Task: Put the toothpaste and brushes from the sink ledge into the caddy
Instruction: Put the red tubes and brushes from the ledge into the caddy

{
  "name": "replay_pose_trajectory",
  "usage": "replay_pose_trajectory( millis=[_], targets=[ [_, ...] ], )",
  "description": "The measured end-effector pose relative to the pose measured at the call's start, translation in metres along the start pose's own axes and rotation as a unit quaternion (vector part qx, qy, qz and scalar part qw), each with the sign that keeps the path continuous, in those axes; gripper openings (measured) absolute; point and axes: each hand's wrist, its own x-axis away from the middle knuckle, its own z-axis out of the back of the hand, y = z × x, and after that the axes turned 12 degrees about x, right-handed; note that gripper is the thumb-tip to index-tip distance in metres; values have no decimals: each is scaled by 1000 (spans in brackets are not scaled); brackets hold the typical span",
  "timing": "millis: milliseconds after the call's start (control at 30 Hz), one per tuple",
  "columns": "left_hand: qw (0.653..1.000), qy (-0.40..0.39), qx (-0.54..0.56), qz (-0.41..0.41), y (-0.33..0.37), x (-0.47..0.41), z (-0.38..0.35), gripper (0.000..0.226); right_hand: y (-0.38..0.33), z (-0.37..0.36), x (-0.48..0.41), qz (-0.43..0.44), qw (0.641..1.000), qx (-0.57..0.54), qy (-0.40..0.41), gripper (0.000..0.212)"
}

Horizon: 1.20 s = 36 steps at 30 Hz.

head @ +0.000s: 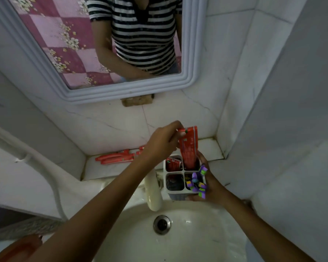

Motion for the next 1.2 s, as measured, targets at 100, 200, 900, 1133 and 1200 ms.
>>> replay_pose_trajectory(
  millis=[100,200,900,1133,1200],
  targets=[
    [985,-35,-160,-62,-11,1,-9,16,1,3,-3,5,1000,-6,16,53],
    [949,-86,-292,-85,-20,2,-19,24,5,7,-5,-18,999,-22,21,61],
    [879,-68,-400,250,-167,54,88,47,6,7,-2,-20,999,-7,49,50],
    [869,22,-457,188,-204,67,67,55,14,17,-10,-39,992,-30,113,60],
    [866,24,-450,218,-201,60,67,42,14,18,-10,-49,992,-29,114,62]
  ],
)
